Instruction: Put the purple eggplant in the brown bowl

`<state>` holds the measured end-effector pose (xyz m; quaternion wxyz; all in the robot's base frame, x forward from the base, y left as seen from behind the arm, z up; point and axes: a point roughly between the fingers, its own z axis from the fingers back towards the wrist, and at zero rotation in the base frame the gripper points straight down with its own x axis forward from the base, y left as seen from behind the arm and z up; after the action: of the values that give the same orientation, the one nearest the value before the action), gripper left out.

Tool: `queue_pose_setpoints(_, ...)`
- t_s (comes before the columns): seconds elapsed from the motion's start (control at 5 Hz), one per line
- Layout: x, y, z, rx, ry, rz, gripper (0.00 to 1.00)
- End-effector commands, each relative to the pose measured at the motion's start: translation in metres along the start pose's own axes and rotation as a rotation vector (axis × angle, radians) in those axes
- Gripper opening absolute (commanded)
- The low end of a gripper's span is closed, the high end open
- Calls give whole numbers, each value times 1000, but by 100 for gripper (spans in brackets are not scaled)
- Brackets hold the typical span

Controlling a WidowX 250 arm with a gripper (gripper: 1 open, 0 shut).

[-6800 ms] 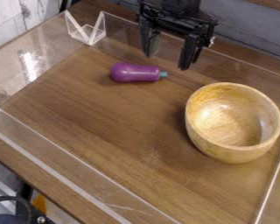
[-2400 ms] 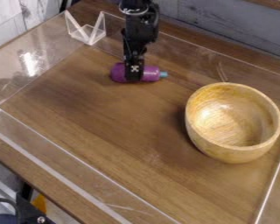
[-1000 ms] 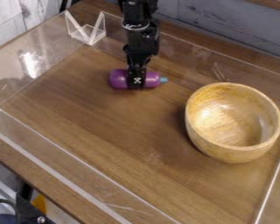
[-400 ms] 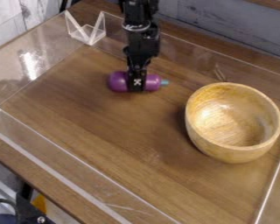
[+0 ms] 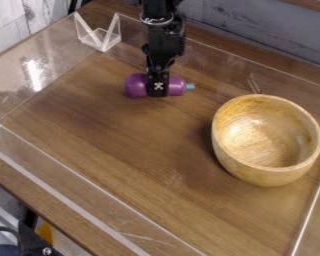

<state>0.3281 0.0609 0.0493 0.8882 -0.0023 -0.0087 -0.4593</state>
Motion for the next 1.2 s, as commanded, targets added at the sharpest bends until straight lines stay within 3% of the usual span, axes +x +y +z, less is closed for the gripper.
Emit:
queue_pose_setpoints(0.0, 6, 5, 28, 80, -39, -11, 0)
queue_pose_setpoints(1.0, 26, -13, 49, 102, -56, -69, 0)
